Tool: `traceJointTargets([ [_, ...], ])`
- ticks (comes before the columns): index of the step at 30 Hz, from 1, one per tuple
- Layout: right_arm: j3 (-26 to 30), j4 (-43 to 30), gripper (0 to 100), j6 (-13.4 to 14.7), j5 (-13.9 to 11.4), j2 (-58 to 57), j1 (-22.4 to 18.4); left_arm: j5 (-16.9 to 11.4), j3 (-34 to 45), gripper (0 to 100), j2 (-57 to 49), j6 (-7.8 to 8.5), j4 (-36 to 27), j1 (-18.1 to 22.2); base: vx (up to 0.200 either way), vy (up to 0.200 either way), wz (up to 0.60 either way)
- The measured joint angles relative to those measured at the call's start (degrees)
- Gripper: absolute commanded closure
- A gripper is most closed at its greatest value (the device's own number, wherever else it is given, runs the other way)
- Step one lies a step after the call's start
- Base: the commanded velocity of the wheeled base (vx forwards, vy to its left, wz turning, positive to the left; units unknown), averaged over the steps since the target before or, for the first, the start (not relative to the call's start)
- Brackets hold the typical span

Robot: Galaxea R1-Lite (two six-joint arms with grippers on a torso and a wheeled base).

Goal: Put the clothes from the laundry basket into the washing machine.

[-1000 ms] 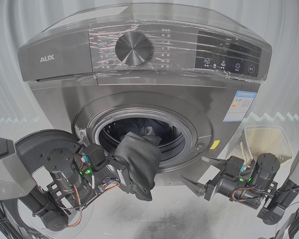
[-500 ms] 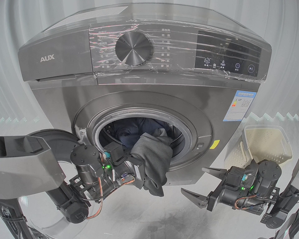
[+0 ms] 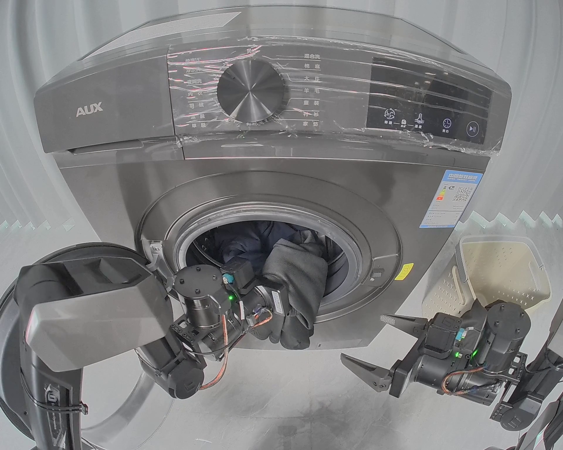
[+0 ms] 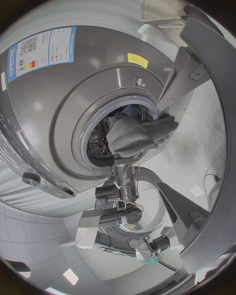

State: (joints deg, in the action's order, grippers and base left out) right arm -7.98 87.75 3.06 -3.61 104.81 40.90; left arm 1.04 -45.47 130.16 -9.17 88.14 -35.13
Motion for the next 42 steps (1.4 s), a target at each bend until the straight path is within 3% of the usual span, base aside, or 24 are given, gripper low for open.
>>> traceJointTargets([
  [12, -0.66, 0.13, 0, 0.02, 0.02, -0.02, -0.05, 0.18, -6.68, 100, 4.99, 0.04, -1.89, 1.37, 0.000, 0.000, 0.00],
  [42, -0.61, 0.30, 0, 0.02, 0.02, 0.32, -0.09, 4.82, -45.62, 100, 19.26, 1.89, -29.01, 5.90, 0.000, 0.000, 0.00],
])
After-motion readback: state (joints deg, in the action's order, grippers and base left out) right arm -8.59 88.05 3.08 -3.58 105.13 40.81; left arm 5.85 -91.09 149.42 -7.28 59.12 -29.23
